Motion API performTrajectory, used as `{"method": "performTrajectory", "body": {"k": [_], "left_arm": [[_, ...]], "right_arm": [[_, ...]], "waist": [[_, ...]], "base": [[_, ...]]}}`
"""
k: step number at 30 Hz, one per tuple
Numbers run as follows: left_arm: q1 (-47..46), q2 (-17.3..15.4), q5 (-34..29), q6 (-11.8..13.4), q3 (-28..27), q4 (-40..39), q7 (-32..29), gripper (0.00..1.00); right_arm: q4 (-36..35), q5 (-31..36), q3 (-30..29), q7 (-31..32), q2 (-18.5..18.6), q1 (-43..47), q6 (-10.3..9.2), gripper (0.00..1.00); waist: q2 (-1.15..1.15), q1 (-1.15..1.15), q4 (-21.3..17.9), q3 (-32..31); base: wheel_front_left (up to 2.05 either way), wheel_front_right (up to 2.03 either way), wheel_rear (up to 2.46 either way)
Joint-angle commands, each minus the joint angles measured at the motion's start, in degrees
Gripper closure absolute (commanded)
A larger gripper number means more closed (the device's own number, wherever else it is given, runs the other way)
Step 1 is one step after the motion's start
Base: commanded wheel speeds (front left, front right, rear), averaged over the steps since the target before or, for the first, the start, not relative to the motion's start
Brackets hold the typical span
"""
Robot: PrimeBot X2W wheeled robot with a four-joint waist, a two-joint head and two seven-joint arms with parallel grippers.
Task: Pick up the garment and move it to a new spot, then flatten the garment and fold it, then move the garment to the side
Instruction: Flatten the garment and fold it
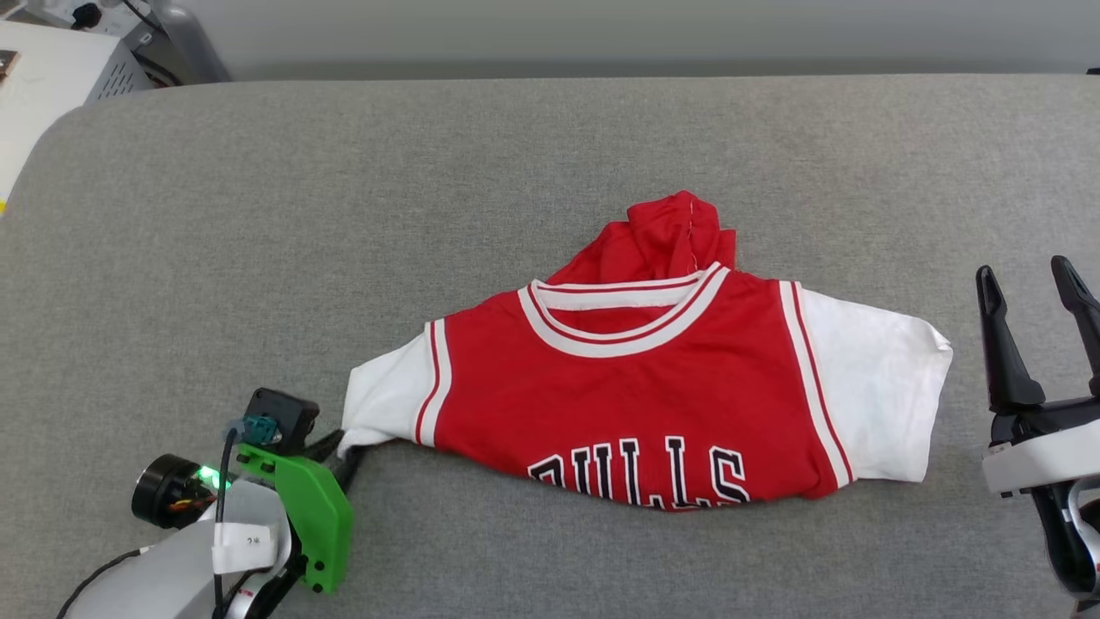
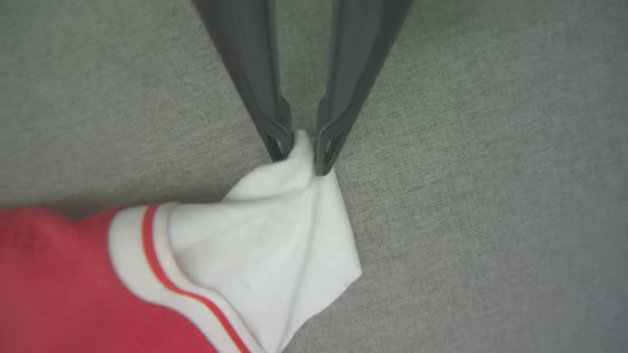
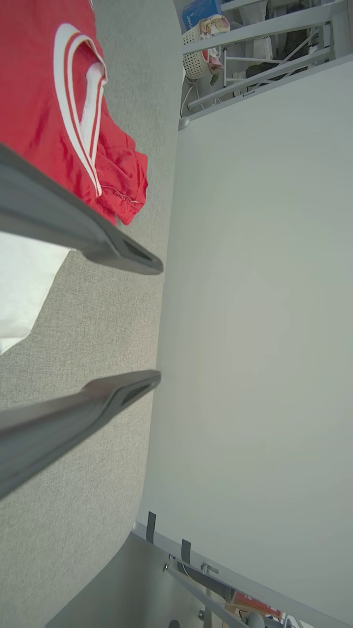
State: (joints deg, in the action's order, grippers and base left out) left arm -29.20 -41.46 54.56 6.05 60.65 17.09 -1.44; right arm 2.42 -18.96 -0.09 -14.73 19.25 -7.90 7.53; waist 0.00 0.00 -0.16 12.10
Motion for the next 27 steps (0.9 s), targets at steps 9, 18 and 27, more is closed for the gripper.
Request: {"method": "performTrajectory", "body": {"k": [9,18,27], "left_arm": [[5.9,-0.5,-0.1,8.0,-5.8,-2.7,13.0,0.00],[12.0,0.7,-4.4,16.9,-14.8,-12.5,16.4,0.00],[19.5,10.0,-21.2,19.6,-31.2,-21.0,16.4,0.00]], "right_arm": [[-1.2,-0.2,-2.3,-0.3,2.7,1.3,-0.04,0.00],[-1.8,-1.9,-2.7,4.0,11.1,-2.5,-0.04,0.00],[-1.1,-19.6,10.2,35.7,26.0,-9.5,-0.04,0.00]], "waist": [[0.00,0.00,2.1,-5.4],[0.00,0.00,3.4,-5.9],[0.00,0.00,4.5,-2.2]], "base": [[0.00,0.00,0.00],[0.00,0.00,0.00],[0.00,0.00,0.00]]}}
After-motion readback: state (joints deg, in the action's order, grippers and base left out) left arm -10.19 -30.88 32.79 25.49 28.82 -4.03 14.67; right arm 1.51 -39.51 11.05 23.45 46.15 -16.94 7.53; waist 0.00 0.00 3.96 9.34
